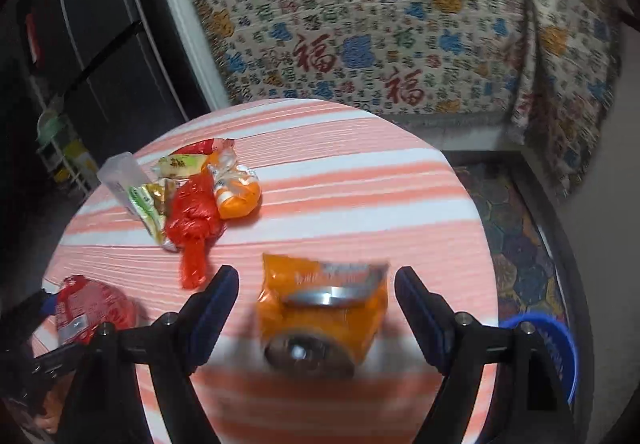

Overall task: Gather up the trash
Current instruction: 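Carry the wrapper and can over the blue basket and open both tools to drop them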

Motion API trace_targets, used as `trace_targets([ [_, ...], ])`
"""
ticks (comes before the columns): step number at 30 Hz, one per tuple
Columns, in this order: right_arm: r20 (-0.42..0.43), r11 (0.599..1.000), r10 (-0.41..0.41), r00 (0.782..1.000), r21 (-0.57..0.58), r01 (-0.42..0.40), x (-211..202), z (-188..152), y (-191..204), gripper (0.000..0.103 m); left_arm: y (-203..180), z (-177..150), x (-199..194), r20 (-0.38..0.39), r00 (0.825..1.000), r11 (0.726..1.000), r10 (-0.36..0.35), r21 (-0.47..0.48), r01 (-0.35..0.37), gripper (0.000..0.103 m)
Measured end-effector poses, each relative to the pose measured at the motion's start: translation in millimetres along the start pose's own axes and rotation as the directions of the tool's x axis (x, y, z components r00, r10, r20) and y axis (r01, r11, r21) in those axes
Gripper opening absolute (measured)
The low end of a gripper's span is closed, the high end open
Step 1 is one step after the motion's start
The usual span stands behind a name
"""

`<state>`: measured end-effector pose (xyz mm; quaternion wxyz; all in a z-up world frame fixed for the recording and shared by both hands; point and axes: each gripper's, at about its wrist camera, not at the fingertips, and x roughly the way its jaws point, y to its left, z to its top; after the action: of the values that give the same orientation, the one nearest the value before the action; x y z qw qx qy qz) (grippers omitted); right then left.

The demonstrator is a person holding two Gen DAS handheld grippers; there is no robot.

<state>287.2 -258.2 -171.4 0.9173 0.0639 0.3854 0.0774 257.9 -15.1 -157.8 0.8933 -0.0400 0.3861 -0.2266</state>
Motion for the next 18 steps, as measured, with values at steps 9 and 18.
trace_targets([
  [9, -0.075, 0.984, -0.177, 0.981, -0.039, 0.175, 24.6, -38.6, 25.7, 0.085, -8.9, -11.8, 9.3, -0.018, 0.998, 0.997, 0.052, 0.051, -0.051, 0.091],
  [18, -0.058, 0.993, -0.117, 0.991, 0.025, 0.119, 19.0, -29.1, 9.4, 0.074, -1.4, -10.8, 11.7, -0.016, 0.998, 0.998, 0.059, 0.018, -0.059, 0.091],
])
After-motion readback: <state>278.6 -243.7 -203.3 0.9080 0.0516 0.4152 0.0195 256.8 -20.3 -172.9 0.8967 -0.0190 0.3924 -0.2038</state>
